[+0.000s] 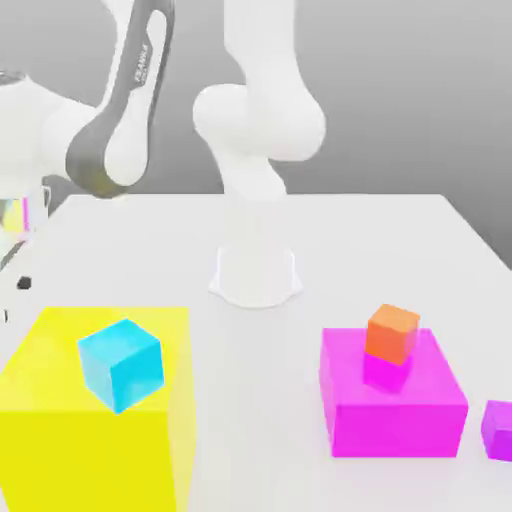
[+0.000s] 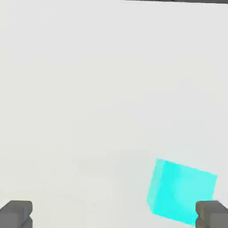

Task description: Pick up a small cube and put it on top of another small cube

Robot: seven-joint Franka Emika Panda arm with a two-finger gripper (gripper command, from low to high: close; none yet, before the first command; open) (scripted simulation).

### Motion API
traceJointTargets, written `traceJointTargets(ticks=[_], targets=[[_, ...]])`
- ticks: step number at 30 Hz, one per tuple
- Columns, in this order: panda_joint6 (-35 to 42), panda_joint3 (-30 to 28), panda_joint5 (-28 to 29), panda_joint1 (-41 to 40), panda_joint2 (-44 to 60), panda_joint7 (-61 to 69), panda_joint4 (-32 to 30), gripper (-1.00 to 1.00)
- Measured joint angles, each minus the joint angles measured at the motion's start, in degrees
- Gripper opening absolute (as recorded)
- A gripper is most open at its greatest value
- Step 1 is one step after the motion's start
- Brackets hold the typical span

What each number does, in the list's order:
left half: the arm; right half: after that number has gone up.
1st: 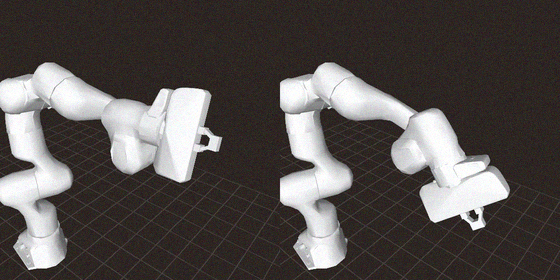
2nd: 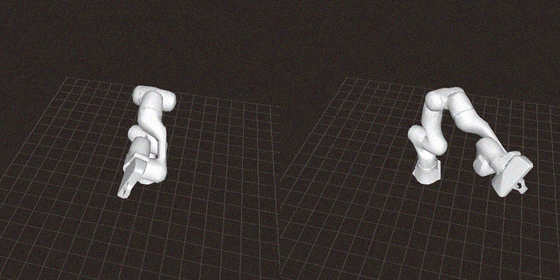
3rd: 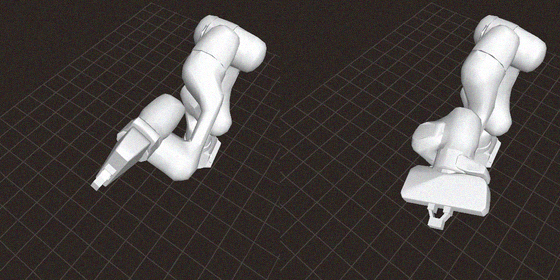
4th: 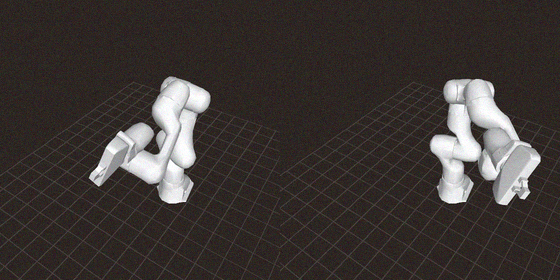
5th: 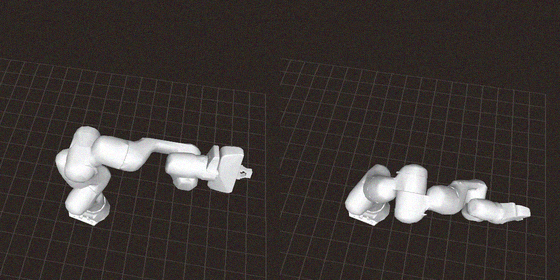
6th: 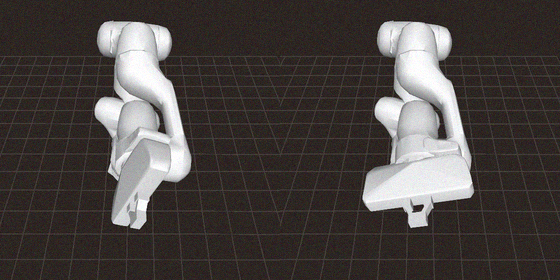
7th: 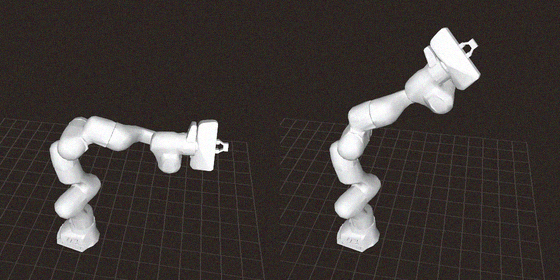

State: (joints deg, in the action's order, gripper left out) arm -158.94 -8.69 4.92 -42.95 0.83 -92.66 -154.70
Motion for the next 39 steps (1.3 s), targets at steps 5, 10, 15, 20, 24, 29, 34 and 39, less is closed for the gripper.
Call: traceJointTargets(ticks=[5, 10, 15, 20, 24, 29, 34, 39], targets=[[-5.14, 1.36, -8.94, -2.68, 6.93, 2.5, -1.37, 0.0], [-12.32, 4.99, -12.59, -5.56, 15.86, 5.08, 0.15, 0.0], [-13.35, 5.37, -12.76, -5.89, 17.07, 5.25, 0.35, -1.0], [-11.16, 4.83, -11.94, -5.54, 14.28, 4.52, -0.12, -1.0], [-5.58, 3.0, -8.63, -4.5, 7.36, 2.07, -1.43, -1.0], [2.25, 3.17, -7.36, -3.3, 3.66, -0.46, 1.79, -1.0], [12.52, 5.69, -8.51, 0.91, 2.04, -4.53, 9.8, -1.0], [22.91, 8.39, -11.49, 5.37, 0.33, -7.62, 18.02, -1.0]])
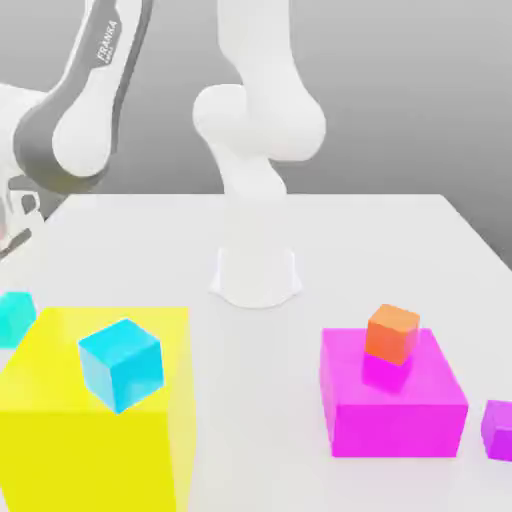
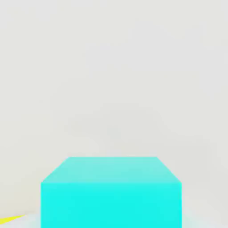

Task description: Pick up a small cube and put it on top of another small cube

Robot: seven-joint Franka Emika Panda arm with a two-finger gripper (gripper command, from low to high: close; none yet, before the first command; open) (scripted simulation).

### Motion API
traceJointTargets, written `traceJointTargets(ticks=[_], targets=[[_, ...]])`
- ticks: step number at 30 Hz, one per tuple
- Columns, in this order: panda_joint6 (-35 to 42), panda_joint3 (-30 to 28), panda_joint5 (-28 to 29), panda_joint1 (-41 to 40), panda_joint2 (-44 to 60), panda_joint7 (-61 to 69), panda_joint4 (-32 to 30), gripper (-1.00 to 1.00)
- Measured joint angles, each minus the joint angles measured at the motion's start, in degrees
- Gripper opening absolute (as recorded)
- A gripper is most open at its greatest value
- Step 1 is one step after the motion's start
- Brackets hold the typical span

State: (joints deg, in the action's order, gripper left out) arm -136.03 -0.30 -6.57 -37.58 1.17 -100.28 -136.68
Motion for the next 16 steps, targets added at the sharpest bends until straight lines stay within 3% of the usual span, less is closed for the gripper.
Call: traceJointTargets(ticks=[4, 8, 11, 12, 16], targets=[[9.39, 5.43, 1.38, 3.02, -2.64, -8.02, 7.5, -1.0], [18.07, 10.95, 4.51, 12.42, -5.29, -17.95, 14.57, -1.0], [14.08, 11.54, 5.81, 12.69, -3.58, -20.36, 12.45, -1.0], [12.19, 11.57, 6.04, 12.73, -2.82, -20.63, 11.32, 1.0], [12.19, 11.57, 6.03, 12.73, -2.82, -20.63, 11.32, 1.0]])
